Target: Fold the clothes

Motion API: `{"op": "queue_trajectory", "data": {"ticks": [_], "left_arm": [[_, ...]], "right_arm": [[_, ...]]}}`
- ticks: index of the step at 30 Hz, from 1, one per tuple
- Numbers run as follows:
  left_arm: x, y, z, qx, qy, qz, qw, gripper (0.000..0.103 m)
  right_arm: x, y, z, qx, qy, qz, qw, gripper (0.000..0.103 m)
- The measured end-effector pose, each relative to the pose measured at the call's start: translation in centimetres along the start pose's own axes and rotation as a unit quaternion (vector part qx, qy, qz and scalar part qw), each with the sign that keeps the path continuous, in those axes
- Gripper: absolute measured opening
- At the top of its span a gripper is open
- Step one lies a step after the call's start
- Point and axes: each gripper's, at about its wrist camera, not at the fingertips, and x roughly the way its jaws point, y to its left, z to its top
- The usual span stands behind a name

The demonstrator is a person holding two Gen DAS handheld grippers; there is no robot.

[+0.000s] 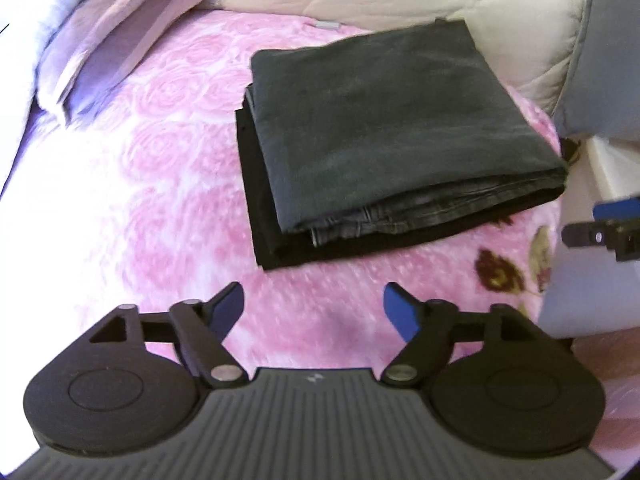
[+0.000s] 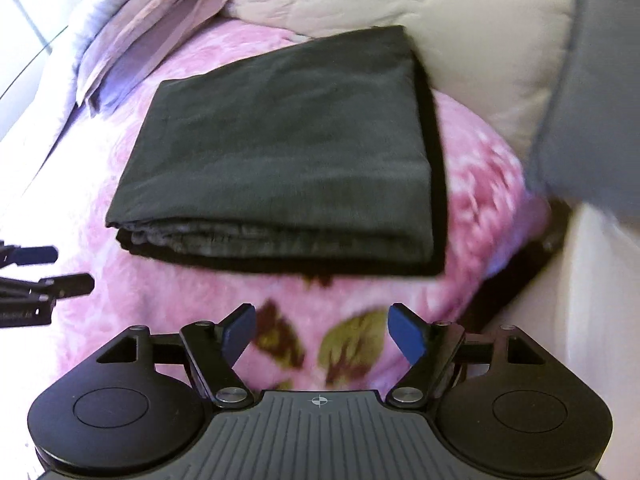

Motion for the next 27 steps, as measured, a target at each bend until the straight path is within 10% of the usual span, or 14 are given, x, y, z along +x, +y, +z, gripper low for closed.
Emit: {"op": "queue_trajectory", "data": {"ticks": [5,17,27], "left_arm": [[-4.4,1.9,-2.7,-0.063,-0.028,-0.016,0.9975,0.084],[-17.2,3.1,-8.4,-0.015,-0.084,-0.049,0.9952,0.09],[-21.2,2.6,-9.1,-0.002,-0.087,-0.056,0.9946,0.09]], "right_arm": [[-5.2,2.7,-3.3,0.026,-0.039,-0.03,0.998,0.077],[-17.4,13.6,-13.0,0.097,-0.12,-0.065,0.986,0.079],[-22.0,16.1,-12.5,0.089,-0.154,-0.084,0.98,0.079]]}}
